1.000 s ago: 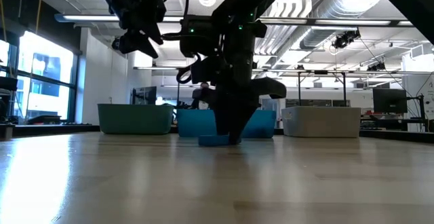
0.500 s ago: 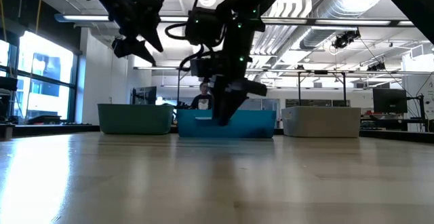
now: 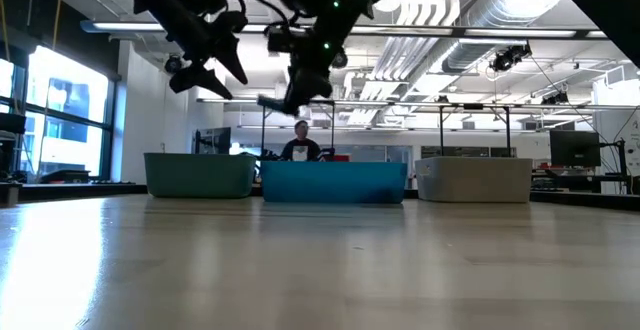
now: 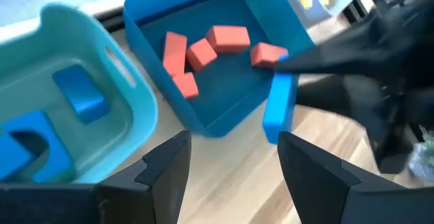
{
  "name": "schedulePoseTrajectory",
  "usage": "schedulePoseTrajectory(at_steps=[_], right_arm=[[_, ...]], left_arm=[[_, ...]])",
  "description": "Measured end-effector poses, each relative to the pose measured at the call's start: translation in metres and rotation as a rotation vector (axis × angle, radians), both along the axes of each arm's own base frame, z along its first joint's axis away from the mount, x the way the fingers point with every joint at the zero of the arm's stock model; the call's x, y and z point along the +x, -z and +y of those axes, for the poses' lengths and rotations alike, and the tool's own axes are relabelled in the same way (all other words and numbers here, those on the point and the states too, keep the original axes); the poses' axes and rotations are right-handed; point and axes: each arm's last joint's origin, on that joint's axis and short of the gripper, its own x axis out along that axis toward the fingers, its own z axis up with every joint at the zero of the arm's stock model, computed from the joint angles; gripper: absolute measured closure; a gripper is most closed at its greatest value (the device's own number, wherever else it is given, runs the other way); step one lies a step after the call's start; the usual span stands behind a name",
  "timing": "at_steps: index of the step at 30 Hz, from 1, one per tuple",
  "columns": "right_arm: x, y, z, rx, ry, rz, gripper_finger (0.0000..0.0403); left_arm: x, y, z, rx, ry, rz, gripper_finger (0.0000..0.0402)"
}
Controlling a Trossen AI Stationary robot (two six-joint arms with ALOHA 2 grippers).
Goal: Sort & place blocks by color
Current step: Put the blue block into the green bin
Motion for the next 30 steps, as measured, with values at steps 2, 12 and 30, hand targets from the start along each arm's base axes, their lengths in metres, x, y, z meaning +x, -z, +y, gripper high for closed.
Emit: schedulePoseTrajectory(at_steps=[2,12,30], right_arm=[[0.002,-0.011,-0.009,-0.028,0.026,-0.063,0.0330],[-0.007,-0.018,-0.042,-0.039,0.104,-0.114,0.0330],[0.006,-0.031,-0.038,-0.075,0.071,-0.292,0.0330]], left_arm=[[0.002,0.002,0.005,0.011,-0.006,-0.010,0.0192],[0.008,0.005,0.020,0.009,-0.069,-0.092,0.0192],[0.015,-0.001,0.028,0.034,-0.143,-0.194,0.0192]])
